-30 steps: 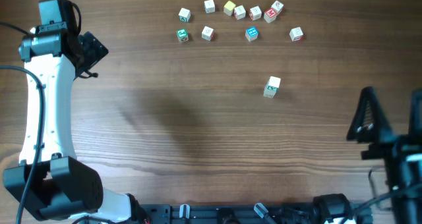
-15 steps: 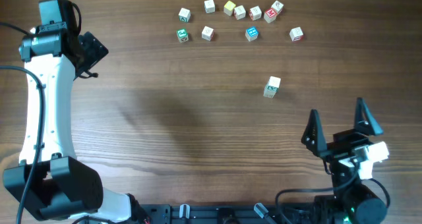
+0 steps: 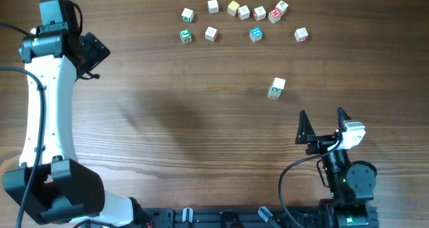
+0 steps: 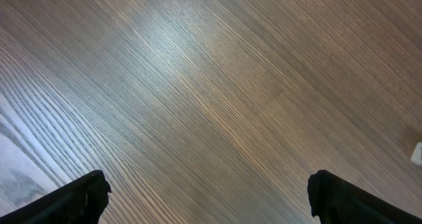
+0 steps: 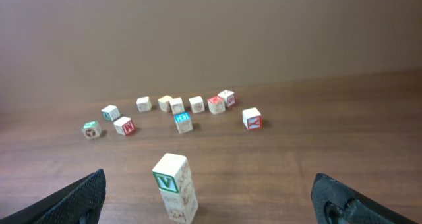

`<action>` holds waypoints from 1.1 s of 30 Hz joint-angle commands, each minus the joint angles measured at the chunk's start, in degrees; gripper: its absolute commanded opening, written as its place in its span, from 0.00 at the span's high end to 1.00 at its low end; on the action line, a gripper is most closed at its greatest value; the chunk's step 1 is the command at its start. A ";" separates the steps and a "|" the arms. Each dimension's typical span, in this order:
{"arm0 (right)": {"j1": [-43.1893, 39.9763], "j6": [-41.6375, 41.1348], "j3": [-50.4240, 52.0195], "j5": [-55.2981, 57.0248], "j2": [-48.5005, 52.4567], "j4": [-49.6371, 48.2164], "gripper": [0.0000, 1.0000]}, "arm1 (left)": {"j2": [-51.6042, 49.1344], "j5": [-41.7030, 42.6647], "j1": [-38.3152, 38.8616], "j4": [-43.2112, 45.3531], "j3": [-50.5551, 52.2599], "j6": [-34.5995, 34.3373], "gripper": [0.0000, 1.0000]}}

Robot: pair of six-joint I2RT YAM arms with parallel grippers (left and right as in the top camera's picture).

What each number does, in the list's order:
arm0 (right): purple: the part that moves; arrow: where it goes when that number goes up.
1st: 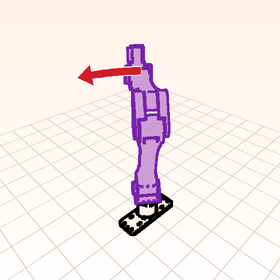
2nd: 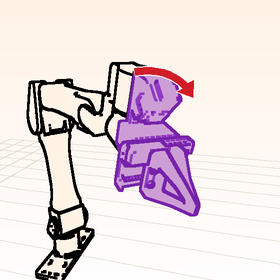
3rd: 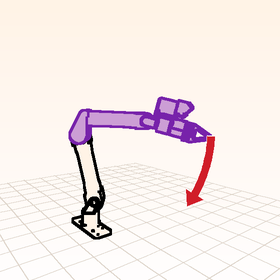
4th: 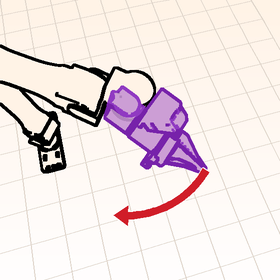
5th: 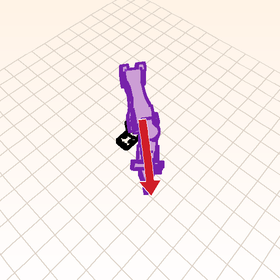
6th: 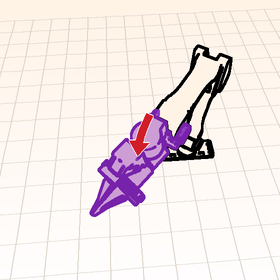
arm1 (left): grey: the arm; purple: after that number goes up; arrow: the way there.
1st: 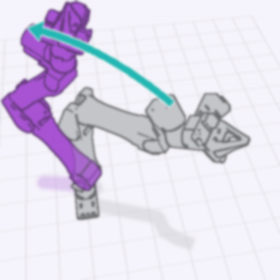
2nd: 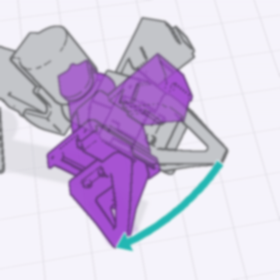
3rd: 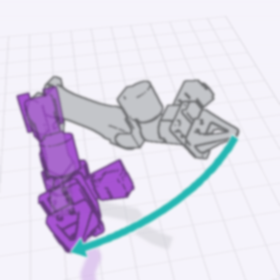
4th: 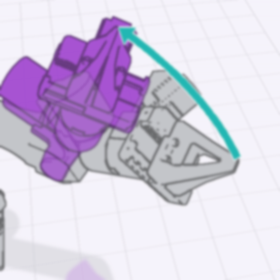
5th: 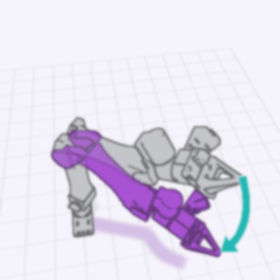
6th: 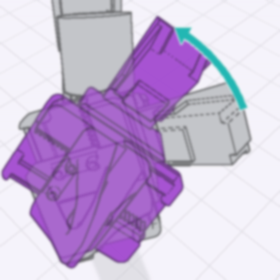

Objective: Form a tower

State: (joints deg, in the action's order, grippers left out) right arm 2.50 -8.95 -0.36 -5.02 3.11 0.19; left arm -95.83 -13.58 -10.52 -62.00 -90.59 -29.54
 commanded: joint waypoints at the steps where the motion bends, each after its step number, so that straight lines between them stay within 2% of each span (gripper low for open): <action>1: -0.24 -0.09 -0.07 1.01 1.46 -0.09 0.00 | -0.50 0.09 -0.20 0.00 0.22 -0.96 0.00; 10: -0.24 -0.07 -0.07 1.01 2.01 -0.09 0.00 | -1.46 0.09 -0.11 -0.04 0.39 -0.94 0.00; 15: -0.24 -0.09 -0.07 1.01 2.01 -0.09 0.00 | 14.91 2.40 4.70 14.62 3.82 -0.96 0.00; 16: -0.24 -0.09 -0.07 1.01 2.01 -0.09 0.00 | 22.51 1.73 7.45 20.74 7.65 -0.94 0.00; 19: -0.22 -0.07 -0.07 1.01 2.01 -0.09 0.00 | 37.27 1.36 10.08 29.77 20.04 -0.94 0.00; 24: -0.24 -0.07 -0.07 1.01 2.01 -0.11 0.00 | 60.50 5.22 10.21 39.87 48.50 -0.96 0.00; 25: -0.24 -0.07 -0.07 1.01 2.01 -0.11 0.00 | 63.08 5.27 10.21 41.29 51.67 -0.98 0.00; 29: -0.24 -0.09 -0.07 1.01 2.01 -0.09 0.00 | 77.09 8.02 10.21 57.96 73.53 -0.96 0.00; 33: -0.24 -0.09 -0.07 1.01 2.01 -0.09 0.00 | 84.67 9.75 10.21 70.01 86.95 -0.90 0.00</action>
State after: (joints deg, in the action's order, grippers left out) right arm 2.50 -8.93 -0.36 -4.84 5.30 0.23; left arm -15.84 -6.09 -0.43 4.12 -11.00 -30.39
